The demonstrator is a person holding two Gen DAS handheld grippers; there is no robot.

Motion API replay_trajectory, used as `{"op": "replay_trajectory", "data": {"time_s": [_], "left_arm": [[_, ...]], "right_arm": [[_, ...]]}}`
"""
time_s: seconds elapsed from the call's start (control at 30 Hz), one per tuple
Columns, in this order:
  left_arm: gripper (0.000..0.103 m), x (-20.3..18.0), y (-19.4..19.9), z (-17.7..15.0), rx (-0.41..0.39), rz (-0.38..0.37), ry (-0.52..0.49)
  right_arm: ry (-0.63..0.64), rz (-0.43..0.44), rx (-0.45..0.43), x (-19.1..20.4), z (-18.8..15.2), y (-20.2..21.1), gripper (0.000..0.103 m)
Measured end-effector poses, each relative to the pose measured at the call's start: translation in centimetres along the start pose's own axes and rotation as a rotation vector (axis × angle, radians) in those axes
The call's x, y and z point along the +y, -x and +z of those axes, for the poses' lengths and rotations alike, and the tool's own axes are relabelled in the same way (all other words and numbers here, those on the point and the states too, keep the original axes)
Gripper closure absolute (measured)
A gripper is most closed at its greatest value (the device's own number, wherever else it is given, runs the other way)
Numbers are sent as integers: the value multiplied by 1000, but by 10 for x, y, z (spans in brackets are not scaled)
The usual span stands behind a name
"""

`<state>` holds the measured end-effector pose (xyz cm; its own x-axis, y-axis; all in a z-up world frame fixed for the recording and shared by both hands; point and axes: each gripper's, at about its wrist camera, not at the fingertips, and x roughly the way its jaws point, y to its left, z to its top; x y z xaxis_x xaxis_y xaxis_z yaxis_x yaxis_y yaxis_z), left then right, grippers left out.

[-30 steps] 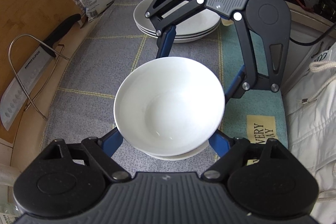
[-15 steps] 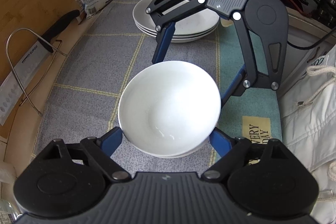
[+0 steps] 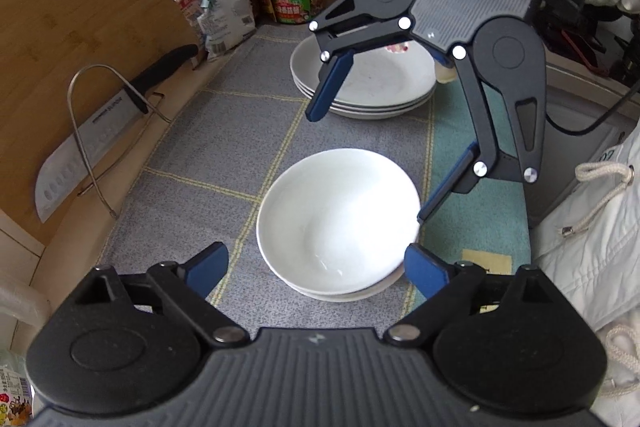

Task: Organize plates and bowls
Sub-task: 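Open both tools and release the stacked bowls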

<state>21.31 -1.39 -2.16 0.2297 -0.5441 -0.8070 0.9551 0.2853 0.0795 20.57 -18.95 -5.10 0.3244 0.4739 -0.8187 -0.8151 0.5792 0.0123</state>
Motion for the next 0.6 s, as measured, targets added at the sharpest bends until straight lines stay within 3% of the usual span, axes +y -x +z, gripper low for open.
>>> {"op": "replay_trajectory", "data": {"time_s": [0.13,0.43,0.6], "left_arm": [[8,7,-1,-1,-24,33,68],[8,-3,-11,-6,1,5,67],[8,-2,-1,-6,-36,44,107]], "right_arm": [[-33,-15,-15,-1,1,-2,0],[-40,-13,2,3,-6,-6,0],[-32,-38,-30,3,0,0,0]]}}
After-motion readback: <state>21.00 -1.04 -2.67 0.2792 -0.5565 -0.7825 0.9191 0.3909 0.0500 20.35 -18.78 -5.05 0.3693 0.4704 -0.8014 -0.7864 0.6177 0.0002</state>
